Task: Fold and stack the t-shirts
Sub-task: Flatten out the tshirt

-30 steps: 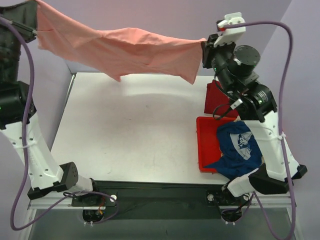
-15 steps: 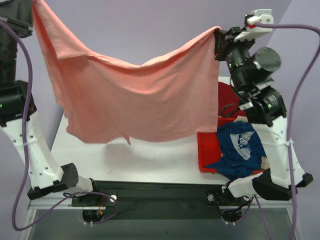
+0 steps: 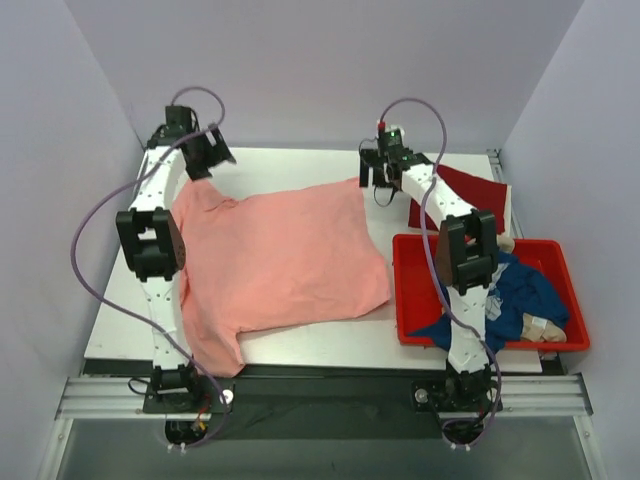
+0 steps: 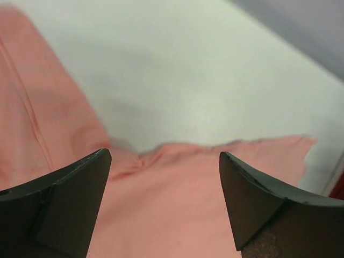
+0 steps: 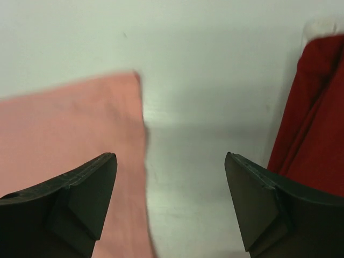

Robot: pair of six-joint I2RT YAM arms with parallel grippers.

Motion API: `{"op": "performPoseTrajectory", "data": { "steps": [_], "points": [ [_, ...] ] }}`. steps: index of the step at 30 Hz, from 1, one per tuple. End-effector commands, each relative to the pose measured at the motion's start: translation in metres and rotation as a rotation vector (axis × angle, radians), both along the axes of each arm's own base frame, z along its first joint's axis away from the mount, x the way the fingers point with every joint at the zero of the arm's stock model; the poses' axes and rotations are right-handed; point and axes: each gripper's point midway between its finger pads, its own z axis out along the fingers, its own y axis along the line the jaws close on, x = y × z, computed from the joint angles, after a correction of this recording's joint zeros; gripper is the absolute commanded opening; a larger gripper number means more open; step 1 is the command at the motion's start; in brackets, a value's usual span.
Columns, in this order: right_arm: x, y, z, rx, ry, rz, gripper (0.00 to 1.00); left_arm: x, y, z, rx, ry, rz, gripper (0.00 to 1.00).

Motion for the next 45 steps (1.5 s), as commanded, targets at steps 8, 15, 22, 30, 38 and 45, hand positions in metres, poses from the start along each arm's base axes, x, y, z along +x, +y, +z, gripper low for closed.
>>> {"op": "performPoseTrajectory", "data": {
  "steps": [8, 15, 22, 30, 38, 45],
  "points": [
    [-0.069, 0.027, 0.060, 0.216, 0.020, 0.130, 0.86, -0.121, -0.022, 0.047, 0.202, 0.020, -0.073, 0.96],
    [-0.141, 0.101, 0.028, 0.345, 0.202, 0.380, 0.86, -0.195, -0.004, 0.001, 0.167, 0.122, -0.001, 0.97],
    [-0.173, 0.129, -0.034, 0.356, 0.384, 0.436, 0.84, -0.223, 0.035, -0.032, 0.165, 0.194, 0.069, 0.97],
    [-0.165, 0.096, -0.084, 0.337, 0.532, 0.274, 0.83, -0.234, 0.042, -0.102, 0.034, 0.308, 0.086, 0.97],
    [-0.165, 0.056, -0.110, 0.296, 0.607, 0.163, 0.83, -0.210, 0.034, -0.144, 0.032, 0.353, -0.019, 0.96],
    [-0.163, 0.034, -0.126, 0.218, 0.667, 0.069, 0.84, -0.169, 0.024, -0.160, 0.066, 0.349, -0.092, 0.96]
  ]
}}
